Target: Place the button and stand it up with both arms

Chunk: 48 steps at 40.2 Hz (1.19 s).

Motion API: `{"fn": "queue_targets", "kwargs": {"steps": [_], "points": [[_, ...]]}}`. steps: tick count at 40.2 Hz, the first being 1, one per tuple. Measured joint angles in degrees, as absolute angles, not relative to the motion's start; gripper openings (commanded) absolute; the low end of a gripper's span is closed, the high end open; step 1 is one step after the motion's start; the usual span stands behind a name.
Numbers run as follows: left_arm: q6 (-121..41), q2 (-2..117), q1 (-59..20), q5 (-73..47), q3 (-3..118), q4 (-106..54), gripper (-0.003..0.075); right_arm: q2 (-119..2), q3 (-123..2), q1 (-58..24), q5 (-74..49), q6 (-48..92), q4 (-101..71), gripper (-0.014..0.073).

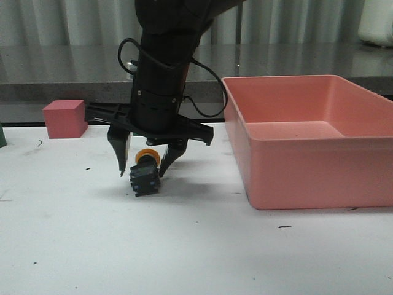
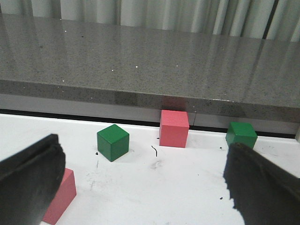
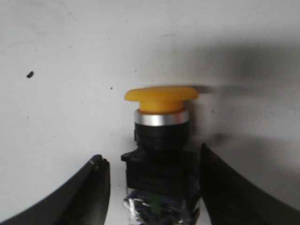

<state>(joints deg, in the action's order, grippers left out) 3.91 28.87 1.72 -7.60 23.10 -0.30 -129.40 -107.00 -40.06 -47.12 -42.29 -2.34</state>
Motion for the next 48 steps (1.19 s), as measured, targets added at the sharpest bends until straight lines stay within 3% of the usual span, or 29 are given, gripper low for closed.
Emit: {"fn": "queue_targets", "kwargs": {"steps": [9,13,19,25,38,48], "points": [[3.91,28.87,1.72,-7.60,23.10,-0.30,0.0661,-128.61,-107.35,-40.06,-47.94,-42.29,-3.18,0.0555],[3.91,28.87,1.72,-7.60,23.10,-0.30,0.0661,-126.07,-108.57,-40.06,-48.08,-41.37,-3.06,0.0515],[3.91,28.87,1.72,-7.60,23.10,-0.30,0.0661,-120.75,-110.71,-40.06,-46.12,-34.26,-3.06,0.0258],[3.91,28.87,1.72,-7.60,23.10,-0.30,0.0661,-116.31,-111.71,-40.06,-46.67,-28.71,-2.96,-0.0077],[3.91,28.87,1.72,-7.60,23.10,-0.30,0.0661,-107.63,-110.80,-34.38,-57.26,-16.73,-2.96,-0.0062],[3.91,28.87,1.72,-7.60,23.10,-0.30,0.0661,-94.44,-95.29,-24.14,-58.05,-10.49,-2.85,-0.0062]]}}
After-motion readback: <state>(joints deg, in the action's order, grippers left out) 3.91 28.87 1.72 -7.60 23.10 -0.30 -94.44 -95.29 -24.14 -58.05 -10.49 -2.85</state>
